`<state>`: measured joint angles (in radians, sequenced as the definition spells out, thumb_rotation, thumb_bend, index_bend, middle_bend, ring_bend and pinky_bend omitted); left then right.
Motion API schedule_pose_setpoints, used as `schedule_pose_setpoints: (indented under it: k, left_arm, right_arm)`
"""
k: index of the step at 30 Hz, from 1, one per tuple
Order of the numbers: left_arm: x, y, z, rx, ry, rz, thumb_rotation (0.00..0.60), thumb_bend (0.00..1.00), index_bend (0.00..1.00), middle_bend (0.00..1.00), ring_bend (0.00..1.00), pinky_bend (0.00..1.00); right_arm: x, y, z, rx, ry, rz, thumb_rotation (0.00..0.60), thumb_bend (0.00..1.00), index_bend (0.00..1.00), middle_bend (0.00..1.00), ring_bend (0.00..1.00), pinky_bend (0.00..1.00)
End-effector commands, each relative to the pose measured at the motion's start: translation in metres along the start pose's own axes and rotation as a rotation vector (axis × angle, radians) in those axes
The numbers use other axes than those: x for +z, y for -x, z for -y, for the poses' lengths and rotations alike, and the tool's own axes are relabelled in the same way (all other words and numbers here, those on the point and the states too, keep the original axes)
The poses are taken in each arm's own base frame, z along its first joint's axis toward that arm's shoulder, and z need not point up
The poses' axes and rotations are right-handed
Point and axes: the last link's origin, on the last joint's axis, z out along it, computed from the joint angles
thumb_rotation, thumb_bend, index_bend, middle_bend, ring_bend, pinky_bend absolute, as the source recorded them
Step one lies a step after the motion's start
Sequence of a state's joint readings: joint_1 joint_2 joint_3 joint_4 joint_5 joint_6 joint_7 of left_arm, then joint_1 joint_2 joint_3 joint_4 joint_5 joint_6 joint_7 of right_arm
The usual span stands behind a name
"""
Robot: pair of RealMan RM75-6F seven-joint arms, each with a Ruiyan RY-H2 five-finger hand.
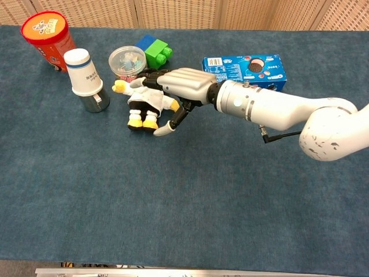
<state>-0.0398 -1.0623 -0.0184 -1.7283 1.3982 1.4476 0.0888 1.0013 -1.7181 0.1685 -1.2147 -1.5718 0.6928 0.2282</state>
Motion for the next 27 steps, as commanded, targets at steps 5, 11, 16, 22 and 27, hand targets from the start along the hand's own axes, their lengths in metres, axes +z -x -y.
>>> schedule_pose_setpoints:
  k: [5,11,16,22,27]
  left_arm:
    - [0.000,0.001,0.001,-0.004,-0.004,-0.001,0.536,0.30,0.09,0.16,0.15,0.07]
    - [-0.001,0.000,0.002,-0.008,-0.007,-0.006,0.550,0.30,0.09,0.16,0.15,0.07]
    - [-0.001,0.000,0.002,-0.009,-0.004,-0.007,0.560,0.30,0.09,0.16,0.15,0.07]
    - [-0.001,-0.001,0.003,-0.014,-0.004,-0.010,0.571,0.30,0.09,0.16,0.15,0.07]
    - [0.000,0.000,0.004,-0.015,-0.003,-0.009,0.572,0.30,0.09,0.16,0.15,0.07]
  right_arm:
    - [0.028,0.013,0.003,-0.086,-0.024,-0.012,0.331,0.00,0.00,0.00,0.00,0.00]
    - [0.035,0.023,0.001,-0.149,-0.033,0.005,0.329,0.00,0.00,0.00,0.00,0.00]
    - [0.032,0.025,-0.003,-0.169,-0.033,0.011,0.331,0.00,0.00,0.00,0.00,0.00]
    - [0.016,0.017,-0.006,-0.198,-0.042,-0.001,0.329,0.00,0.00,0.00,0.00,0.00]
    - [0.017,0.007,0.002,-0.217,-0.059,-0.032,0.331,0.00,0.00,0.00,0.00,0.00]
